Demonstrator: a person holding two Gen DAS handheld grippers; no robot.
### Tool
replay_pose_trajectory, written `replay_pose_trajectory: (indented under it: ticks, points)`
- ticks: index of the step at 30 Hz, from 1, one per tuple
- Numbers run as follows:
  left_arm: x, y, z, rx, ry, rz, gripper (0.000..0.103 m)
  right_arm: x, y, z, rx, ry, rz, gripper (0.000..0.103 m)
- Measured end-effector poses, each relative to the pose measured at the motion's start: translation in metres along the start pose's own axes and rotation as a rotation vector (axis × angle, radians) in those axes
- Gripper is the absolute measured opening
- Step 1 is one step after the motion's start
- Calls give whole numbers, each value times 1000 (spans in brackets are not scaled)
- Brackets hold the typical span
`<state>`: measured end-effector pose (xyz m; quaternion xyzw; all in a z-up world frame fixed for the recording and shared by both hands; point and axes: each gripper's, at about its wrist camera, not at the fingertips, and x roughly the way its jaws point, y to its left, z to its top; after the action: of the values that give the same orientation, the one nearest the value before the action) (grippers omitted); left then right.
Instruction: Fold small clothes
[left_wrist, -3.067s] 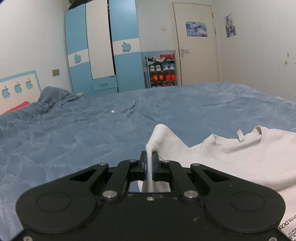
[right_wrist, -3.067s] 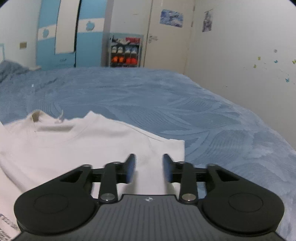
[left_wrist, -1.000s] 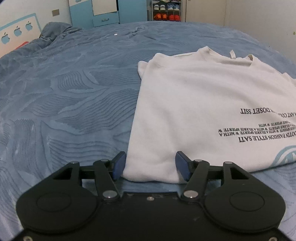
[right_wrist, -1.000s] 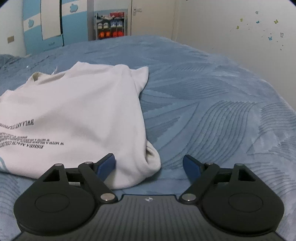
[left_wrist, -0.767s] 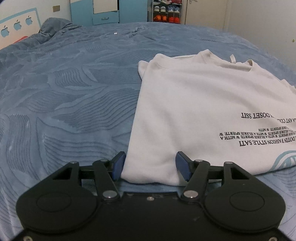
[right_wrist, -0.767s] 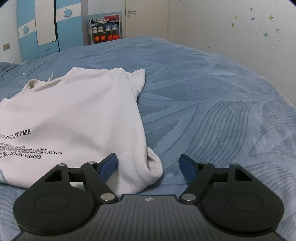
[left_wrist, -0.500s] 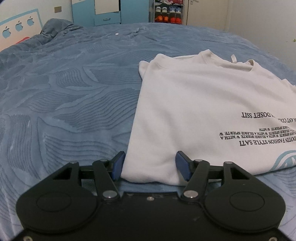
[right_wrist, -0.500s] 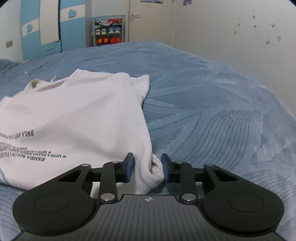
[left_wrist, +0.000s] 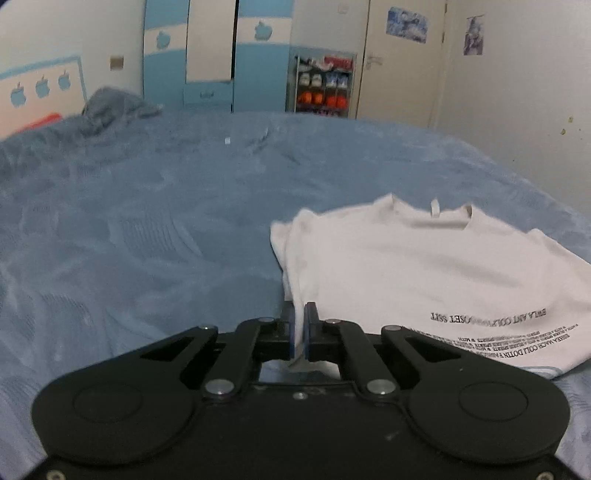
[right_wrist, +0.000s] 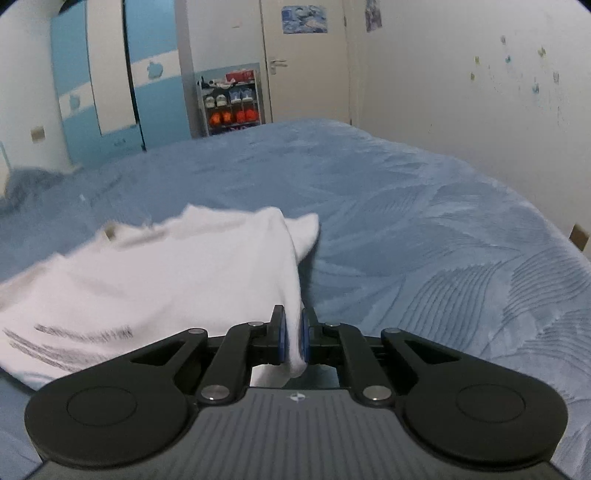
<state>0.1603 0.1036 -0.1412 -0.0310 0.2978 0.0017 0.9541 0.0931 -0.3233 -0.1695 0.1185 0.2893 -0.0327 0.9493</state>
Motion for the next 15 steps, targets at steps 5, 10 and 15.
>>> replay_pose_trajectory:
  ticks: [5,10,15]
  points:
    - [-30,-2,9,15,-48,-3,4,-32,4,16,18,-18,57,9]
    - [-63,-4,16,24,-56,-9,5,-69,11,22,-27,-45,81,9]
    - [-97,-9,2,74,-66,-14,4,-102,12,12,-68,-58,78,9]
